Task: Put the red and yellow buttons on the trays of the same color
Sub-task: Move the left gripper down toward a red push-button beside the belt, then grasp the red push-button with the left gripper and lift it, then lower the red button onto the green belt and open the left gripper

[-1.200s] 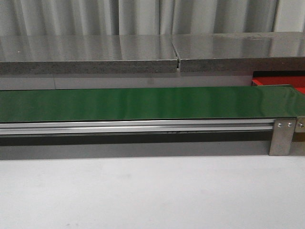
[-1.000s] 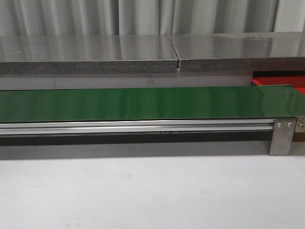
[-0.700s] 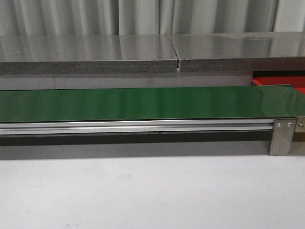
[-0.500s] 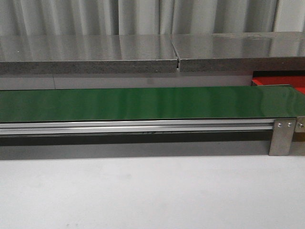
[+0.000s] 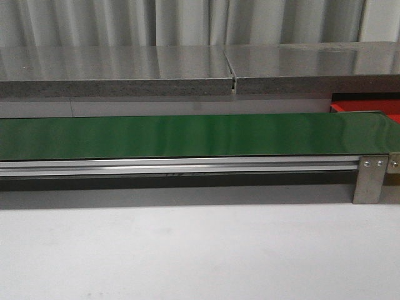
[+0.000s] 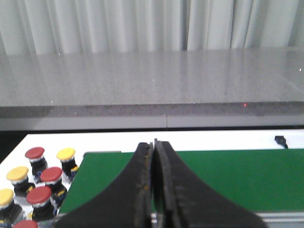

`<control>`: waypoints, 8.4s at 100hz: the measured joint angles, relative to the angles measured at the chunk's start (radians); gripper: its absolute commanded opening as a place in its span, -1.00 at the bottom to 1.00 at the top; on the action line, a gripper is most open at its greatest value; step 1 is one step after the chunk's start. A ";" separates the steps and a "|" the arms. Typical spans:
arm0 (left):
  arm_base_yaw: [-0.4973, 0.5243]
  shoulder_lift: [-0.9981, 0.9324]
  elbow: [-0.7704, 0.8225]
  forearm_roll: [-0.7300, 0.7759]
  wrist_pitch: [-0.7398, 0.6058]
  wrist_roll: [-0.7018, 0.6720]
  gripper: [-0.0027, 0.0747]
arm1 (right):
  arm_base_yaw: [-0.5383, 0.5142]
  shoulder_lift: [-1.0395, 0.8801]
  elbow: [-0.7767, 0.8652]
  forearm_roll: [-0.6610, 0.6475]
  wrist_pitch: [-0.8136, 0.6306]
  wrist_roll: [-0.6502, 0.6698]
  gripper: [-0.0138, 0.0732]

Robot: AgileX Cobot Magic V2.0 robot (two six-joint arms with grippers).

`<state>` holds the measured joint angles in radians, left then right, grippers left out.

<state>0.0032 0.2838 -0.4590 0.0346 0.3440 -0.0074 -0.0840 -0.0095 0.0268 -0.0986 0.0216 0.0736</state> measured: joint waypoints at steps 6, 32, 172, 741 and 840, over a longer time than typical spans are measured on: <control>0.000 0.045 -0.024 -0.002 0.042 0.000 -0.98 | 0.000 0.000 0.000 0.000 0.000 0.000 -0.84; 0.000 0.271 -0.110 -0.005 0.136 0.000 -0.58 | 0.000 0.000 0.000 0.000 0.000 0.000 -0.84; 0.468 1.007 -0.505 -0.118 0.453 -0.166 0.72 | 0.000 0.000 0.000 0.000 0.000 0.000 -0.84; 0.699 1.800 -1.260 -0.225 0.711 -0.076 0.29 | 0.000 0.000 0.000 0.000 0.000 0.000 -0.84; 0.699 1.826 -1.280 -0.229 0.682 -0.045 -0.50 | 0.000 0.000 0.000 0.000 0.000 0.000 -0.84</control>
<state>0.7023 2.1094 -1.7393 -0.1941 1.0256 -0.0521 -0.0840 -0.0095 0.0268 -0.0986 0.0216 0.0736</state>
